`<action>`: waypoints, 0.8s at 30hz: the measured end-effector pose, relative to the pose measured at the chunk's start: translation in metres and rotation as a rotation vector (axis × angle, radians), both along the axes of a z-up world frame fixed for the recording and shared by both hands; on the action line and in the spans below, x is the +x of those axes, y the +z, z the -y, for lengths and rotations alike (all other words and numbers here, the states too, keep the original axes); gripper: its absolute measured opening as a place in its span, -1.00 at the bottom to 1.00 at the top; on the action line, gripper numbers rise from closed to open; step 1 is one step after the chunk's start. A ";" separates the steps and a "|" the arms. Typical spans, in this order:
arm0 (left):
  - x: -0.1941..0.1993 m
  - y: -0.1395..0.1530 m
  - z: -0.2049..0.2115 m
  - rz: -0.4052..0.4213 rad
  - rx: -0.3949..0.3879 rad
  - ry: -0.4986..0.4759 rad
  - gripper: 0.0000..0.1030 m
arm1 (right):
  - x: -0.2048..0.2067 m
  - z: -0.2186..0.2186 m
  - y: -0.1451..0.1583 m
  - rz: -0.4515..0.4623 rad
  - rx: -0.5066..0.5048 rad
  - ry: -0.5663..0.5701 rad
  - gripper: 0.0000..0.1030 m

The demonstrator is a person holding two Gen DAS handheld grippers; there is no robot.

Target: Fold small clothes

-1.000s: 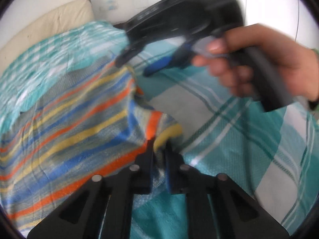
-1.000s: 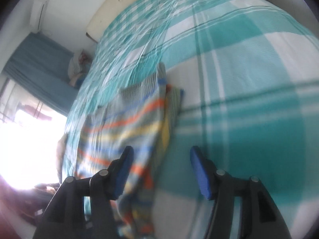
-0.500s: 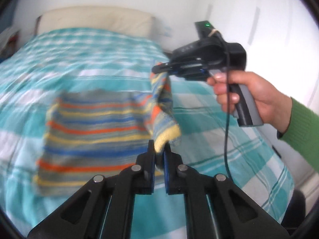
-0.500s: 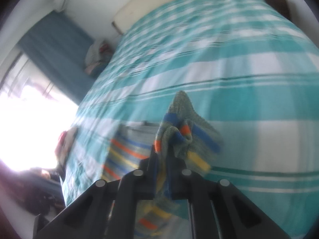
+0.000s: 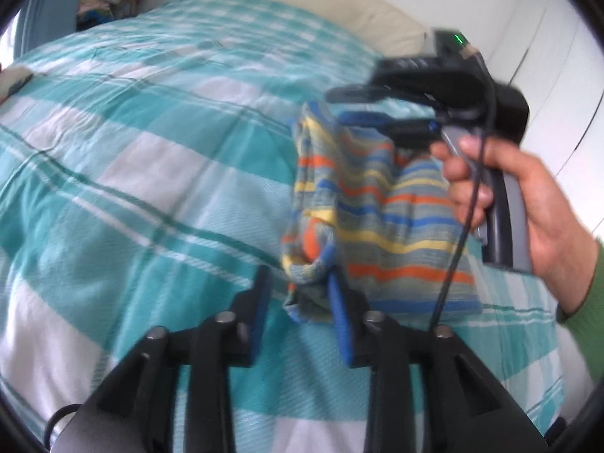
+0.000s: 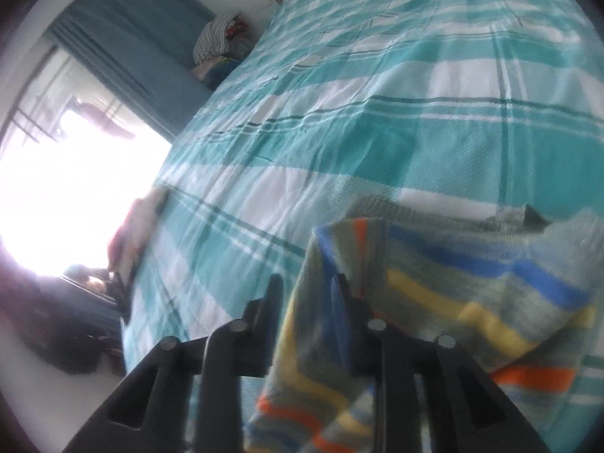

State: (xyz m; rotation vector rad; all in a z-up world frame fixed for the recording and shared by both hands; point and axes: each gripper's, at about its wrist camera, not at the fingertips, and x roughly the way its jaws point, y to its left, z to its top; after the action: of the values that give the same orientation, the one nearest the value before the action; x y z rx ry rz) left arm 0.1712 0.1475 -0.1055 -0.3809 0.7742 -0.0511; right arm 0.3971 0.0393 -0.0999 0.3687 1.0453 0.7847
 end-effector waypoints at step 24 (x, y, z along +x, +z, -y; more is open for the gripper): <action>0.010 0.026 0.003 -0.058 0.209 -0.026 0.52 | -0.220 0.124 -0.015 0.247 -0.368 -0.028 0.10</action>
State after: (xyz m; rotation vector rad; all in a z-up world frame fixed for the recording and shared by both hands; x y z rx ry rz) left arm 0.1809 0.1449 -0.0792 -0.1740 0.8335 0.0168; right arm 0.1771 -0.0852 -0.1153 -0.0282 0.9251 0.5801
